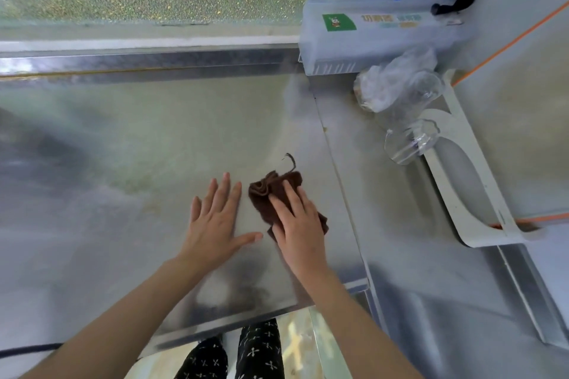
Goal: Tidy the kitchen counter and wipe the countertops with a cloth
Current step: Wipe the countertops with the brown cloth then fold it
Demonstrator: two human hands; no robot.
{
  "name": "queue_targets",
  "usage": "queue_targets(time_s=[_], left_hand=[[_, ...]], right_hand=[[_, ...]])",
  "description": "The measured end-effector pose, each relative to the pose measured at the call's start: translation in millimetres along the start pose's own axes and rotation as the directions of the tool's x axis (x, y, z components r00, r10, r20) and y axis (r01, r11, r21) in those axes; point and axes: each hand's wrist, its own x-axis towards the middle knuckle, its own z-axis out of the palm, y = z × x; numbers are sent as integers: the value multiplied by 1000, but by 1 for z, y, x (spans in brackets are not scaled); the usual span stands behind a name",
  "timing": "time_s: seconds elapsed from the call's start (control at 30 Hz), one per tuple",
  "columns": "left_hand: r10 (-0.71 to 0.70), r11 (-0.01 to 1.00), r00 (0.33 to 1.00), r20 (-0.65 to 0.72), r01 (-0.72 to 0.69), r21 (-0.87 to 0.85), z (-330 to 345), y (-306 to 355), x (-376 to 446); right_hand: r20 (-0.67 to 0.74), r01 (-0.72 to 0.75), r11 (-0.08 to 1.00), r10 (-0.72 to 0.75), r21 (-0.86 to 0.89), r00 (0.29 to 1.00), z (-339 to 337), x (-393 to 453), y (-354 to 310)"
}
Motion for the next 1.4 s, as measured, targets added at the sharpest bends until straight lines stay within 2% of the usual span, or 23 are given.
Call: queue_targets(time_s=[0.2,0.43,0.53,0.77,0.97,1.13,1.23,1.33,1.4], left_hand=[[-124,991,992,-3,124,45,-3,4,30],[-152,987,987,44,149,68,5,5,36],[-161,985,985,68,156,78,4,5,36],[-148,986,988,53,144,79,-1,7,34],[-91,992,994,53,86,92,12,12,3],[-61,994,998,-35,64,90,32,-5,-39],[-108,992,990,-90,113,51,31,-12,-57],[-134,988,983,-127,142,54,28,-23,-73],[-153,985,982,-110,161,64,27,-34,-82]], right_hand=[[-25,-141,989,142,31,990,-15,82,59],[58,-109,994,107,29,993,-17,164,80],[72,-103,994,100,38,992,-21,173,81],[-7,-204,979,204,6,979,-18,91,59],[-58,-375,926,372,-52,926,-15,2,34],[-60,-444,896,442,-13,895,-6,-63,-2],[-42,-369,929,370,29,928,3,-80,-38],[33,-128,992,128,6,991,8,-91,-56],[98,25,1000,-24,-9,995,3,-92,-43]])
